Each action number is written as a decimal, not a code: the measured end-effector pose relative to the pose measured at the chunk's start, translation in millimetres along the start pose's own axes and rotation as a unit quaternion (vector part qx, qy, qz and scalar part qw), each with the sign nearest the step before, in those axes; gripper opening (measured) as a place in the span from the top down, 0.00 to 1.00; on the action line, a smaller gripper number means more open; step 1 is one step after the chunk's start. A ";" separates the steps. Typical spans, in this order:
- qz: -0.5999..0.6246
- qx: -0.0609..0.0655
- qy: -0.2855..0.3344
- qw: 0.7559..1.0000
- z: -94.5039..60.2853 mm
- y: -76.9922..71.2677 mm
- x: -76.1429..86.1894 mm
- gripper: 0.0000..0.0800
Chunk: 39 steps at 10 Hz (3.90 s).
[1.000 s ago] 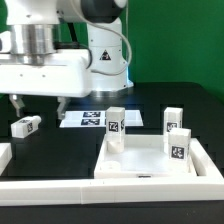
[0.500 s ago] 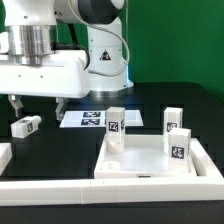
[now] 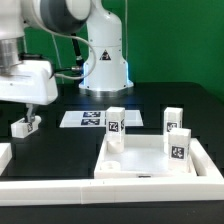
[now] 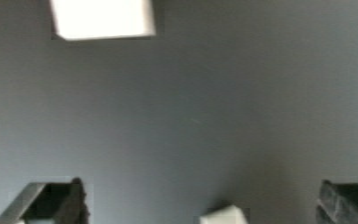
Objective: Assemble square table
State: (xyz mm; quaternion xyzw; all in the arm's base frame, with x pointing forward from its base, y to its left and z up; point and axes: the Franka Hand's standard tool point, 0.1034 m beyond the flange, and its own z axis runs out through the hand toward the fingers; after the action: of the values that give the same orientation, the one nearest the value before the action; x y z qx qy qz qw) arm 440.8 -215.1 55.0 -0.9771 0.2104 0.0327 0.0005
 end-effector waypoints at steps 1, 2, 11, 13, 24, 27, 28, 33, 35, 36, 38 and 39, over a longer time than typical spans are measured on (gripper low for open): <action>-0.002 0.000 0.001 1.000 -0.2 -2.9 0.7 0.19; -0.003 -0.001 0.001 1.000 0.2 -3.6 0.5 0.19; 0.005 0.036 -0.231 0.972 25.6 16.0 -34.2 0.19; 0.006 0.041 -0.299 0.953 28.6 11.6 -40.3 0.19; 0.011 0.035 -0.421 0.906 52.0 16.6 -62.5 0.20; 0.011 0.035 -0.421 0.906 52.1 16.8 -62.5 0.44; 0.011 0.035 -0.421 0.906 52.1 16.9 -62.5 0.64; 0.012 0.035 -0.421 0.906 52.1 16.9 -62.5 0.64; 0.009 0.033 -0.420 0.907 47.4 12.9 -58.3 0.64; -0.007 0.030 -0.411 0.911 25.2 0.4 -44.1 0.64; -0.022 0.031 -0.399 0.916 -9.7 -15.9 -28.4 0.64; -0.026 0.028 -0.389 0.920 -15.6 -17.8 -28.2 0.64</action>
Offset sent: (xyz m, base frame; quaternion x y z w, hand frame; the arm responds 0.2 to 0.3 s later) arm 0.0000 0.0000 0.0000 0.0000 -0.0650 0.0000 0.9979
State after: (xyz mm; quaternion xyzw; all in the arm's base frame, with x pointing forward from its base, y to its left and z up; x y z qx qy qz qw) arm 423.5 -187.5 72.1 -0.8919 0.1690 0.4046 0.1103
